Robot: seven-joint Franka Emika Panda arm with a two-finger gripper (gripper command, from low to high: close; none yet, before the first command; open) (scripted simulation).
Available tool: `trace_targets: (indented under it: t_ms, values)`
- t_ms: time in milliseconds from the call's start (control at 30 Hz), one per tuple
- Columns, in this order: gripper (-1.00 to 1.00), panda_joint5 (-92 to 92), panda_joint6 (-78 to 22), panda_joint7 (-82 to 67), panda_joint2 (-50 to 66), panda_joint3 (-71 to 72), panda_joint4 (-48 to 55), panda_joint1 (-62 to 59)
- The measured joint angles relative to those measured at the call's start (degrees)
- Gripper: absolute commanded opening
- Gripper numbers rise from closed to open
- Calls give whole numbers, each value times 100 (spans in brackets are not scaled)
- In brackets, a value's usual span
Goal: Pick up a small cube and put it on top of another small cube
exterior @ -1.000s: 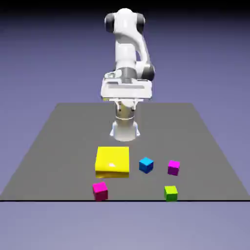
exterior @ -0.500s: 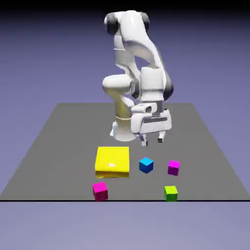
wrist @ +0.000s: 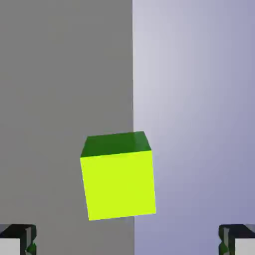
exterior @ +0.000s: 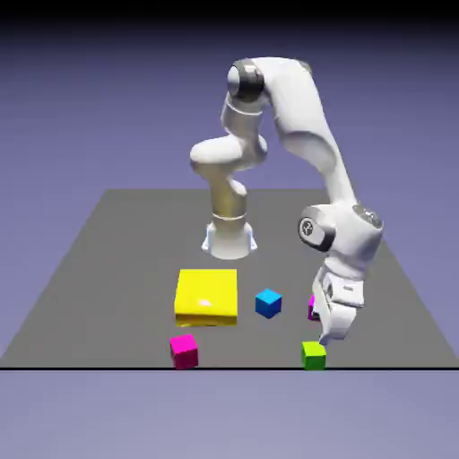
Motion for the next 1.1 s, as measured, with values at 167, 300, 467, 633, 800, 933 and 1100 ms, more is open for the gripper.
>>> trace_targets:
  t_ms: [167, 300, 467, 633, 800, 933, 1100]
  values:
    - [-100, -89, 741, 109, 807, -67, 83, -110]
    - [-100, -11, 165, 19, 185, -15, 19, -25]
    - [-100, 253, -129, 975, -762, 252, -853, -348]
    - [-100, 550, -280, 2170, -1689, 558, -1891, -771]
    - [-100, 846, -431, 3366, -2616, 865, -2929, -1207]
    - [-100, 995, -508, 3972, -3086, 1010, -3455, -1416]
    - [100, 681, 699, 4197, -2118, 878, -3700, -1421]
